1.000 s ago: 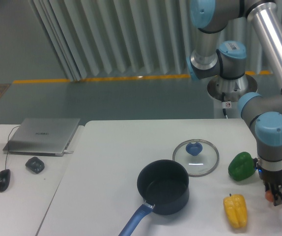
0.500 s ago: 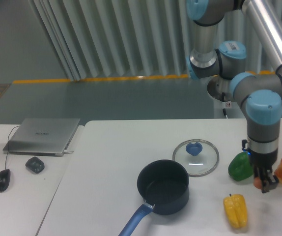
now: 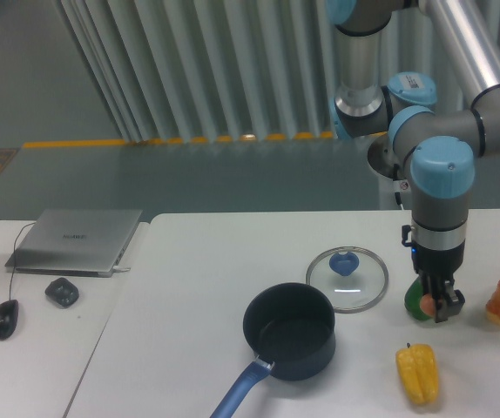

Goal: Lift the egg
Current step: 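Lift the held egg and carry it toward the green pepper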

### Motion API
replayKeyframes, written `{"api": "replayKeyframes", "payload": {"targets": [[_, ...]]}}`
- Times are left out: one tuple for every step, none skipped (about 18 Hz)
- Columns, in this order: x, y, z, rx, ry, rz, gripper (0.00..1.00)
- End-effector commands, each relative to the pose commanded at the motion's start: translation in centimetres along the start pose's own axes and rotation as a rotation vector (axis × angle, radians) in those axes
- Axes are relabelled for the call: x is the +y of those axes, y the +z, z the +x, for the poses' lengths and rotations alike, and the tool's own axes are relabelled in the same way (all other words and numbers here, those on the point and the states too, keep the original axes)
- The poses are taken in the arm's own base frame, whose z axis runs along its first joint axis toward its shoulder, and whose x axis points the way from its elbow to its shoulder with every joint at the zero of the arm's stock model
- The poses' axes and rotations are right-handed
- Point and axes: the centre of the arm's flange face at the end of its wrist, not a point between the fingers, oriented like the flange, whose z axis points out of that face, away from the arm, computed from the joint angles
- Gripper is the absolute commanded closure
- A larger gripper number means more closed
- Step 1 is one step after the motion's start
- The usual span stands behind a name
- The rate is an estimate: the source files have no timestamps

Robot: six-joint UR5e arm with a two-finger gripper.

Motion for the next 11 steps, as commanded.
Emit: {"api": "replayKeyframes", "payload": {"targets": [[0.01,0.07,0.03,0.001,0.000,0.000,0.56],[0.01,-0.03,0.06,0.000,0.000,0.000,0.56],[-0.01,-0.03,0.06,0.000,0.000,0.001,0.57],[-0.10,-0.01,0.11,0.002,0.001,0.001,0.56],[-0.10,-0.03,0.10,0.000,0.000,0.002,0.56],[-0.10,-0.03,0.10,0.000,-0.003,0.002,0.56],[-0.21,-0.03,0.13,0.001,-0.002,0.003,0.56],[-0.40,-0.02,0.20,0.001,0.000,0.003,0.56],[-0.40,-0.02,0.20,0.001,0.000,0.003,0.56],[-0.38,0.07,0.17,0.002,0.000,0.002,0.56],[-0.49,0.08,0.21,0.002,0.001,0.003,0.56]]}}
